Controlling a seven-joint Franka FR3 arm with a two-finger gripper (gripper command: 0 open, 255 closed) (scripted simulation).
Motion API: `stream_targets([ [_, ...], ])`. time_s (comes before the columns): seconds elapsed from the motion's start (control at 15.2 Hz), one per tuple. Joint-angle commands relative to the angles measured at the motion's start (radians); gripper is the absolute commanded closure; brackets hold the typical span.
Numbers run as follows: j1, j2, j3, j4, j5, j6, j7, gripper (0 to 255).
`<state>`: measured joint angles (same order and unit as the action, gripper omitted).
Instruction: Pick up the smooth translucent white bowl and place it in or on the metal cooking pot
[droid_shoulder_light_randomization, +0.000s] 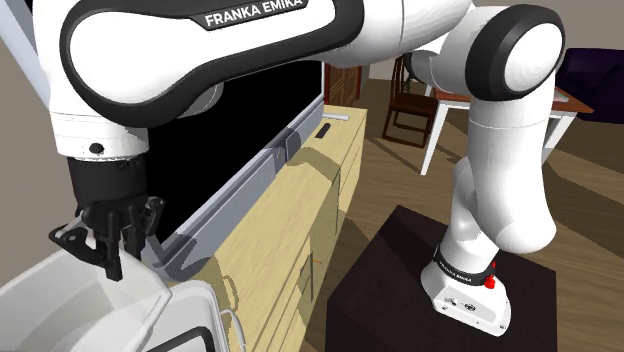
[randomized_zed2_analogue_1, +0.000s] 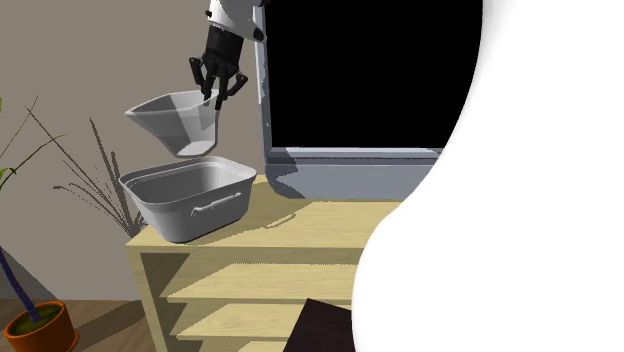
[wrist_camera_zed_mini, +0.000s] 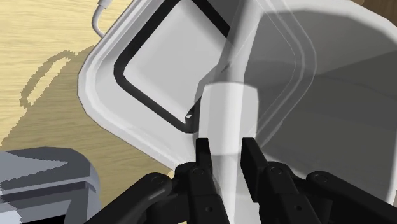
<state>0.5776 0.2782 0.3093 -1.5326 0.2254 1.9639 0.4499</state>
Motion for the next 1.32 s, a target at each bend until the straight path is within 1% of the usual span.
stream_targets([
  [0.0,-0.001,0.0,0.0,-0.028,0.003,0.029,-0.008,255],
  [0.59,0.0,0.019,0.0,-0.131,0.012,0.147,-0.039,255],
  [1.12,0.0,0.019,0.0,-0.131,0.012,0.147,-0.039,255],
  [1.19,0.0,0.019,0.0,-0.131,0.012,0.147,-0.038,0],
  [1.25,0.0,0.019,0.0,-0.131,0.012,0.147,-0.038,0],
])
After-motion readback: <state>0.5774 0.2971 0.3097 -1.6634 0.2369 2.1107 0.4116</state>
